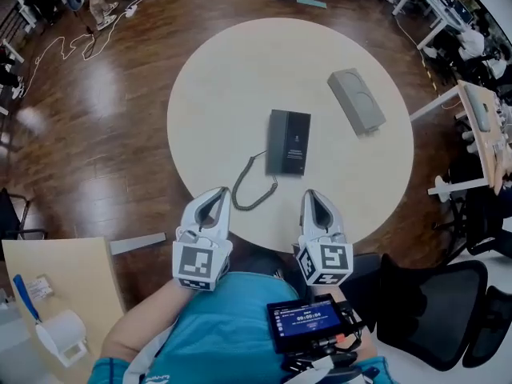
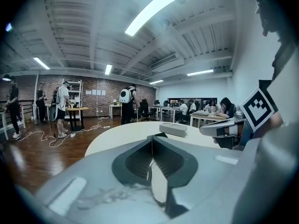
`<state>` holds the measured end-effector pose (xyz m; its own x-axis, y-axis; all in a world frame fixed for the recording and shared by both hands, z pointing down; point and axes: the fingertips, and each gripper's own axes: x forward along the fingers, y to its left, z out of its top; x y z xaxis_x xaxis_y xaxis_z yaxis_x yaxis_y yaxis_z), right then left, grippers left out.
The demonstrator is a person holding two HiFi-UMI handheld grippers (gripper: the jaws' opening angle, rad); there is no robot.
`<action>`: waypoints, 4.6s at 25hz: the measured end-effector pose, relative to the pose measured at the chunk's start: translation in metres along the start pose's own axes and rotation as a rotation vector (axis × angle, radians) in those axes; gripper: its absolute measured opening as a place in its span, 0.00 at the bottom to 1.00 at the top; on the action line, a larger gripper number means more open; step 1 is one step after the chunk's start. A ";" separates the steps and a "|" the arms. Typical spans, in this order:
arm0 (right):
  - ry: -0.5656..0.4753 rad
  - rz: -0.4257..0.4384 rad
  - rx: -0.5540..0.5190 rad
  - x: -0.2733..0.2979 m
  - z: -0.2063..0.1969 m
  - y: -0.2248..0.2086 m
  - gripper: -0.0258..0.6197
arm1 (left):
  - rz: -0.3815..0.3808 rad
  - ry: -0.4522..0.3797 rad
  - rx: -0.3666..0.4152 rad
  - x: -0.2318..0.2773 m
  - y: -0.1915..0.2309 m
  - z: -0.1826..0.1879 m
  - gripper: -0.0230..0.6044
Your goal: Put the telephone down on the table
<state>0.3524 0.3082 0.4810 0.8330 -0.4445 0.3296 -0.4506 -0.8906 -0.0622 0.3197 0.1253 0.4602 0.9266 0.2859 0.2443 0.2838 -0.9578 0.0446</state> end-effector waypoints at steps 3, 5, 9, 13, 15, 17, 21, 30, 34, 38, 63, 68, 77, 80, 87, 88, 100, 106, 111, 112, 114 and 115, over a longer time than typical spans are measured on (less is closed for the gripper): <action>0.020 0.065 0.003 0.029 0.004 -0.019 0.03 | 0.030 0.004 -0.006 0.024 0.002 0.004 0.07; 0.050 0.107 0.026 0.048 0.002 -0.032 0.03 | 0.045 0.026 -0.010 0.038 0.001 0.000 0.09; 0.138 0.192 0.090 0.088 -0.012 -0.055 0.15 | 0.071 0.079 -0.012 0.061 0.001 -0.013 0.13; 0.231 0.272 0.119 0.119 -0.031 -0.067 0.22 | 0.096 0.128 -0.009 0.072 0.004 -0.022 0.14; 0.267 0.299 0.138 0.133 -0.038 -0.075 0.24 | 0.112 0.147 -0.006 0.076 0.007 -0.025 0.14; 0.304 0.317 0.157 0.145 -0.046 -0.083 0.25 | 0.130 0.171 -0.002 0.080 0.009 -0.030 0.14; 0.380 0.366 0.181 0.160 -0.065 -0.092 0.26 | 0.148 0.222 -0.001 0.086 0.007 -0.045 0.14; 0.474 0.577 0.314 0.185 -0.086 -0.080 0.37 | 0.126 0.280 -0.009 0.094 -0.017 -0.064 0.14; 0.509 0.637 0.356 0.190 -0.092 -0.075 0.41 | 0.121 0.298 -0.017 0.091 -0.022 -0.070 0.14; 0.538 0.700 0.420 0.196 -0.096 -0.070 0.41 | 0.116 0.307 -0.023 0.089 -0.025 -0.073 0.14; 0.673 0.836 0.416 0.213 -0.105 -0.051 0.39 | 0.205 0.328 -0.056 0.073 -0.017 -0.081 0.11; 0.635 0.879 0.567 0.201 -0.094 -0.051 0.30 | 0.250 0.313 -0.092 0.063 -0.007 -0.078 0.09; 0.582 0.964 0.735 0.176 -0.087 -0.040 0.28 | 0.258 0.249 -0.126 0.063 -0.003 -0.057 0.07; 0.552 0.988 0.796 0.161 -0.085 -0.031 0.27 | 0.249 0.219 -0.126 0.060 -0.005 -0.046 0.07; 0.470 1.041 0.917 0.130 -0.065 -0.014 0.27 | 0.256 0.164 -0.104 0.049 -0.009 -0.024 0.07; 0.459 1.050 0.927 0.127 -0.059 -0.012 0.27 | 0.258 0.156 -0.100 0.048 -0.009 -0.021 0.07; 0.362 1.112 0.921 0.115 -0.003 0.012 0.27 | 0.369 0.040 -0.113 0.003 0.028 -0.005 0.06; 0.318 1.100 0.969 0.114 0.013 0.037 0.27 | 0.438 0.004 -0.143 -0.041 0.051 -0.002 0.06; 0.299 1.090 1.016 0.115 0.019 0.061 0.27 | 0.488 -0.017 -0.162 -0.075 0.066 -0.006 0.06; 0.302 1.091 1.016 0.115 0.020 0.067 0.27 | 0.498 -0.021 -0.167 -0.081 0.070 -0.008 0.06; 0.312 1.098 1.010 0.115 0.022 0.080 0.27 | 0.518 -0.028 -0.176 -0.093 0.078 -0.010 0.06; 0.317 1.105 1.006 0.115 0.024 0.086 0.27 | 0.527 -0.032 -0.180 -0.098 0.082 -0.011 0.06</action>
<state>0.4166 0.1784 0.4911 0.0771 -0.9876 -0.1366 -0.2737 0.1108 -0.9554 0.2495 0.0187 0.4508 0.9394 -0.2354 0.2492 -0.2643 -0.9603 0.0891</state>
